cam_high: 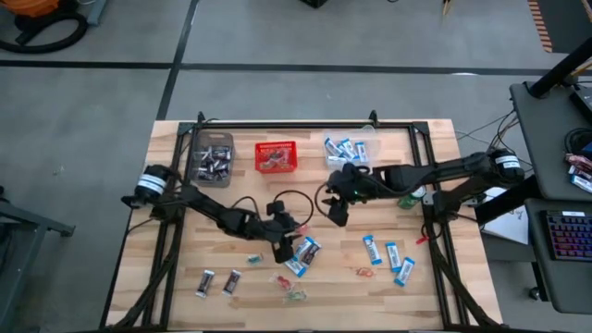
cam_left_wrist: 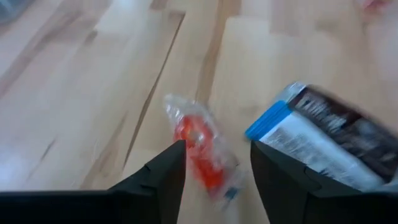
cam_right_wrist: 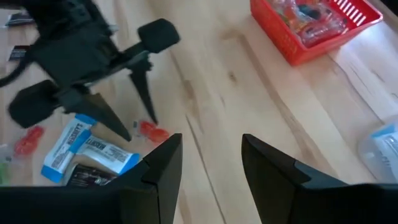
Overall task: Sort candy
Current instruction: Put the orange gummy into the red bin
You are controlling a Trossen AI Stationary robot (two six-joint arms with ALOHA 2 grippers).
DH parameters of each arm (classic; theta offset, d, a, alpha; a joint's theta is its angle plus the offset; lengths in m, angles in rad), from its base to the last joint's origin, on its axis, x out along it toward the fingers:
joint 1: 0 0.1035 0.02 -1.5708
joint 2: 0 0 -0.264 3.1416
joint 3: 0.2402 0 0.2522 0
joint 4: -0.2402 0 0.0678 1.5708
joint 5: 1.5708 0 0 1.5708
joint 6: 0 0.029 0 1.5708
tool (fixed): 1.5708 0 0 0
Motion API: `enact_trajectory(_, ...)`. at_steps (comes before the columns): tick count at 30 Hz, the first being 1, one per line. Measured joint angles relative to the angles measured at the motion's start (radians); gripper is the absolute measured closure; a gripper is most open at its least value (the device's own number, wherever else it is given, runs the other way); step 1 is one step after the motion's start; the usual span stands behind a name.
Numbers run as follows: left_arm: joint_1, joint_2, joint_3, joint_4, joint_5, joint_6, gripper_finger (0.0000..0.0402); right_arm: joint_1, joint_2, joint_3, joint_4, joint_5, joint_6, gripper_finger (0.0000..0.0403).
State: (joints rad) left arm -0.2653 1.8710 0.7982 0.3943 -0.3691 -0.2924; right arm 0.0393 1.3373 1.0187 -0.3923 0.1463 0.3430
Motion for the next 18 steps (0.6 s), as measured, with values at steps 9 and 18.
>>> enact_trajectory(9,0.001,0.032,0.0,-0.001,-0.014,-0.023,0.0237,0.064,0.0,0.0,0.0,0.075,0.013,0.0249)
enact_trajectory(18,0.001,0.011,-0.001,-0.053,-0.014,-0.022,0.0381,0.114,0.0,0.0,0.0,0.093,0.026,0.026)
